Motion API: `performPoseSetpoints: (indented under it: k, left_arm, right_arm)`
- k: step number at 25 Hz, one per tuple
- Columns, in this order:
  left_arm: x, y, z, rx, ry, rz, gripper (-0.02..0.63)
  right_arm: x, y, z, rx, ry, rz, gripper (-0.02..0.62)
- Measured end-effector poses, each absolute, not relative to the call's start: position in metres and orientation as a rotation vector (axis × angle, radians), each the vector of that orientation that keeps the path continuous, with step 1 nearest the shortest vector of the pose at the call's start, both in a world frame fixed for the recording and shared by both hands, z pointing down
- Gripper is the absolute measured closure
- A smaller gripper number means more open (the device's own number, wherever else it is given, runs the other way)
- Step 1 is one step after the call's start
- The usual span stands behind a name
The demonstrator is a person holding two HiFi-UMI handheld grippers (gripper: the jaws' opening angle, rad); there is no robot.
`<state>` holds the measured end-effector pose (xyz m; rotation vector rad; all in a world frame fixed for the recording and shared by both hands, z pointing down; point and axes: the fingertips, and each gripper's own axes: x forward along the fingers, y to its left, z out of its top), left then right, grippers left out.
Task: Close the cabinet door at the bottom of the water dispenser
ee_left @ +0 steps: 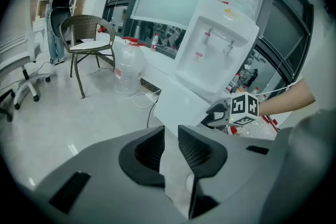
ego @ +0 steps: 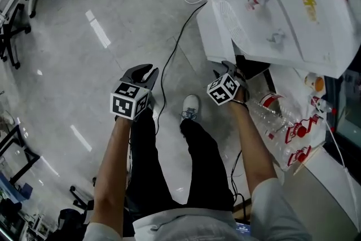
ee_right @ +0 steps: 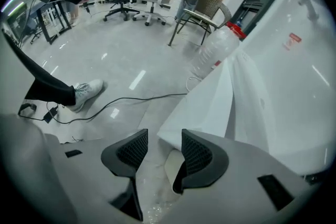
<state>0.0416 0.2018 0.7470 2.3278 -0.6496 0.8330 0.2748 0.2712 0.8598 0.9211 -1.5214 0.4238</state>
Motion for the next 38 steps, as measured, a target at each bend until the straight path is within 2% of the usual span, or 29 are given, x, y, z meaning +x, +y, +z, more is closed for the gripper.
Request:
performPoseSetpoints:
  k: [6,11,19,22,25,29,31,34,38]
  left_arm:
    - [0.067,0.197,0.755,2.32,-0.645,0.823,0.512]
    - [0.081,0.194,0.759,2.33,-0.632,0.842,0.512]
    - [0.082,0.191,0.737,2.338,-0.637,0.864,0.512]
    - [0.077,0.18,0.71,2.358,-0.636,0.843,0.512]
    - [0.065,0.157,0.672,2.375,-0.658,0.799,0.515]
    - [0.051,0.126,0.605,2.428,-0.66,0.764,0.526]
    - [0.043,0.108,0.568,2.479,-0.651,0.769,0.54]
    - [0.038,0.073,0.511,2.579,-0.641,0.761,0.578]
    - [0.035,0.045,0.436,2.675,-0.642,0.729,0.584]
  right_arm:
    - [0.327,0.277,0.866,1.07,-1.484,0.503,0.366]
    - [0.364,0.273,0.87,1.161,-1.432,0.512,0.328]
    - [0.353,0.283,0.844,1.261,-1.482,0.614,0.331]
    - [0.331,0.276,0.804,1.302,-1.528,0.625,0.361]
    - [0.304,0.252,0.752,1.327,-1.582,0.575,0.44]
    - [0.285,0.216,0.664,1.449,-1.607,0.521,0.487]
    - [0.276,0.198,0.614,1.529,-1.619,0.505,0.548]
    - [0.267,0.168,0.54,1.644,-1.662,0.484,0.566]
    - [0.253,0.142,0.449,1.704,-1.731,0.435,0.568]
